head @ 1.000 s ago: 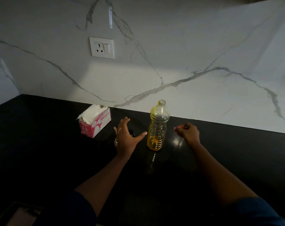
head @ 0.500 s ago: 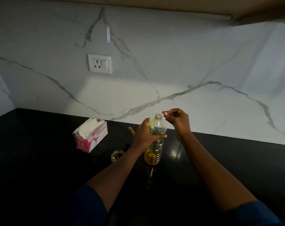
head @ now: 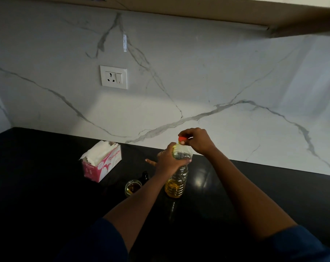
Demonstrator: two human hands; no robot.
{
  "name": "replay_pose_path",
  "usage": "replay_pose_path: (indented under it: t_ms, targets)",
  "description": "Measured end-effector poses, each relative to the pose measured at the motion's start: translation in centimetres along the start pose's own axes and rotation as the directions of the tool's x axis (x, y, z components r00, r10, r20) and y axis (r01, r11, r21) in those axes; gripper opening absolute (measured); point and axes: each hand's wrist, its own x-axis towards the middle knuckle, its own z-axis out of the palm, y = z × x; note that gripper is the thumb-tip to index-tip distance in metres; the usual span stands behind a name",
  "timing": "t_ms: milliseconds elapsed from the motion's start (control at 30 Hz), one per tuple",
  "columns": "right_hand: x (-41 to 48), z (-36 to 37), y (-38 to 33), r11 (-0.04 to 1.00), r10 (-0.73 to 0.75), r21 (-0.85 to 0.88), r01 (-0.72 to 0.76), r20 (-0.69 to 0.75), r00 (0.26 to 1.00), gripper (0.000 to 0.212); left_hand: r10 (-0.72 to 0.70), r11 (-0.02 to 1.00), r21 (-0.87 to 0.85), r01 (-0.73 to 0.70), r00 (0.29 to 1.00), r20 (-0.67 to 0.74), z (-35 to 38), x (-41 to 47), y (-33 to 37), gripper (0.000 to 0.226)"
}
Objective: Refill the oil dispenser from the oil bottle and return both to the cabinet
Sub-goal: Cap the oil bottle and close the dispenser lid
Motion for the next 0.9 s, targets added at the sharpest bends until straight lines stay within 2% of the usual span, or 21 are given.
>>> replay_pose_path:
  t_ms: [167, 567, 800, 900]
  targets:
    - [1.1, -0.8, -0.3, 0.992, -0.049, -0.108, 0.064, 0.134, 0.990, 0.033, -0.006, 0.997, 0.077, 0.005, 1.000, 0.016, -0.3, -0.2, 0.1, 0.086]
    - [1.0, -2.4, -0.5, 0.971, -0.148, -0.147, 0.189, 0.249, 0.957, 0.037, 0.069, 0.995, 0.077, -0.071, 0.997, 0.025, -0.5, 0.1, -0.3, 0.085]
    - [2.0, -2.4, -1.5, 0.913, -0.145, -0.321, 0.250, 0.318, 0.937, 0.031, 0.083, 0.991, 0.101, -0.085, 0.996, 0.029, -0.6, 0.1, -0.2, 0.084]
    - [2.2, -2.3, -1.7, 0.892, -0.104, -0.388, 0.232, 0.324, 0.940, 0.032, 0.086, 0.990, 0.105, -0.089, 0.996, 0.033, -0.6, 0.1, -0.4, 0.083]
